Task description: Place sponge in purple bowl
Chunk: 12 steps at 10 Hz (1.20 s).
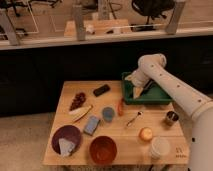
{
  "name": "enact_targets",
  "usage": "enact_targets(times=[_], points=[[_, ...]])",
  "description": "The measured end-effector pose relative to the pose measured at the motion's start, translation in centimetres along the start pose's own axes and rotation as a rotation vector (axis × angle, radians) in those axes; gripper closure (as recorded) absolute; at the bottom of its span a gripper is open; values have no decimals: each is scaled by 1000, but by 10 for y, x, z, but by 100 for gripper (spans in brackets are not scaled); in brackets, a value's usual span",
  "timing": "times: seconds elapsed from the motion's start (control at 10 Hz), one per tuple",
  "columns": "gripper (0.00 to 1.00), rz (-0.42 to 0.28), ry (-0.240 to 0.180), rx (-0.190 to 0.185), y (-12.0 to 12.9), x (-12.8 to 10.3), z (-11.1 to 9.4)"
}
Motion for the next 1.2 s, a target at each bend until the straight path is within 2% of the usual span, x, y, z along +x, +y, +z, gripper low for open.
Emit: enact_targets(times=[0.2, 0.3, 0.4, 0.6, 0.7, 0.9, 1.1, 1.2], points=[[20, -1, -1, 0, 0, -1, 0], [20, -23, -17, 3, 1, -5, -1], [20, -77, -54, 10, 4, -14, -4], [20, -212, -122, 29, 16, -48, -22], [20, -297, -155, 41, 27, -69, -37], [20, -404, -177, 24, 46, -99, -51], [20, -501, -170, -17, 54, -133, -51], [20, -522, -167, -26, 56, -143, -50]])
